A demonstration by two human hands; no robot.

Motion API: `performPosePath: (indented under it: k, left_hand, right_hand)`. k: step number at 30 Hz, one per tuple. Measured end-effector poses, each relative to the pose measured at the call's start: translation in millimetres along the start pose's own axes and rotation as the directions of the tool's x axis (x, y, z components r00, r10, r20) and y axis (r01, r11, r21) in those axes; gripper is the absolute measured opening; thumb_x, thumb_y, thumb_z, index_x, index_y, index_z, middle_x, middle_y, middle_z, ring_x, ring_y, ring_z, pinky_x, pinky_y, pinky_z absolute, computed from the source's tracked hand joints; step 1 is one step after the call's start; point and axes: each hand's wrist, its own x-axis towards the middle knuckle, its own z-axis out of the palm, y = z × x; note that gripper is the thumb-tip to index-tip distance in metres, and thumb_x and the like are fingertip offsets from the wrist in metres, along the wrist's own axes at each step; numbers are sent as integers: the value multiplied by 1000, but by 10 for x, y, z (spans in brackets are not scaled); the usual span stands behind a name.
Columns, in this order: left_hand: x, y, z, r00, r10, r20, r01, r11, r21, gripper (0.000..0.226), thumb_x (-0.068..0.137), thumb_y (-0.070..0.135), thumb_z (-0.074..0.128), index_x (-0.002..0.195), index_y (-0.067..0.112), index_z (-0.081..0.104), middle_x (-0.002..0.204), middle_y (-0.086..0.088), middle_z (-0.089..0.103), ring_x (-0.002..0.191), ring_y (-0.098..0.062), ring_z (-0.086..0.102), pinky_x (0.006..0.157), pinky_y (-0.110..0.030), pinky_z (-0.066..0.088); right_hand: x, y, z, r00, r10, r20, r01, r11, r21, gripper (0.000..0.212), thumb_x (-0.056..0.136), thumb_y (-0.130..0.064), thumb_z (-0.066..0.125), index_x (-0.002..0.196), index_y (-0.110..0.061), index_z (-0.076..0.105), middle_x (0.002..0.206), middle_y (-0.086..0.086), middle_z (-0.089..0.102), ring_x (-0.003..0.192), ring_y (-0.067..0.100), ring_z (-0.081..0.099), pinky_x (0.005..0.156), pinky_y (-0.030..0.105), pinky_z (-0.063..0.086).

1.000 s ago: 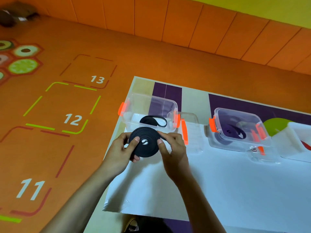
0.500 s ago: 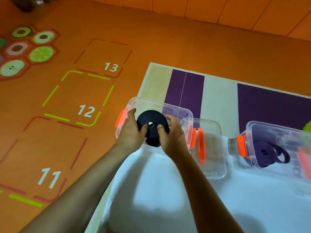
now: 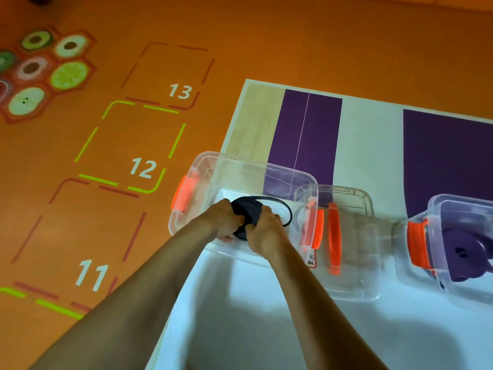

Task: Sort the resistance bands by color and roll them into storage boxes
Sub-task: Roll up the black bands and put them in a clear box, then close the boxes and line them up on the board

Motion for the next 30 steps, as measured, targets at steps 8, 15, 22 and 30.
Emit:
performPosePath:
  k: [8,15,22,30]
  left_hand:
    - [31,-78,69,989,144,20,-139,896,421,73,90,43,44,156,19,24,130,-15,56,110,-35,61,92,-45,53]
    - [-585,-392,203,875,448,-182,-217,700,680,45,103,43,33,139,24,53,132,-4,57,114,-33,56,98,-44,41]
    - [-877,-972,508,694,676,-248,-257,555,792,57,98,45,36,148,21,51,148,-14,54,141,-38,47,118,-59,25]
    - [-1103,-1256,814,614,764,-201,-388,513,765,68,96,28,55,159,19,31,167,-21,18,153,-44,18,120,-62,21]
  right_hand:
    - [57,59,40,1000,0,-30,-1,999,-51,67,100,-28,51,157,-8,23,157,16,35,145,37,36,119,48,33]
    - [-212,45,60,934,-215,-286,229,973,15,53,99,-20,46,151,-14,41,153,6,46,142,31,38,118,46,32]
    - [-973,228,243,632,-386,-672,438,893,-102,31,88,-14,54,117,-16,65,117,3,66,108,29,57,96,43,47]
    - [-1559,1128,576,655,-198,-729,193,977,-91,25,85,-16,59,110,-18,57,114,3,59,101,27,53,88,46,47]
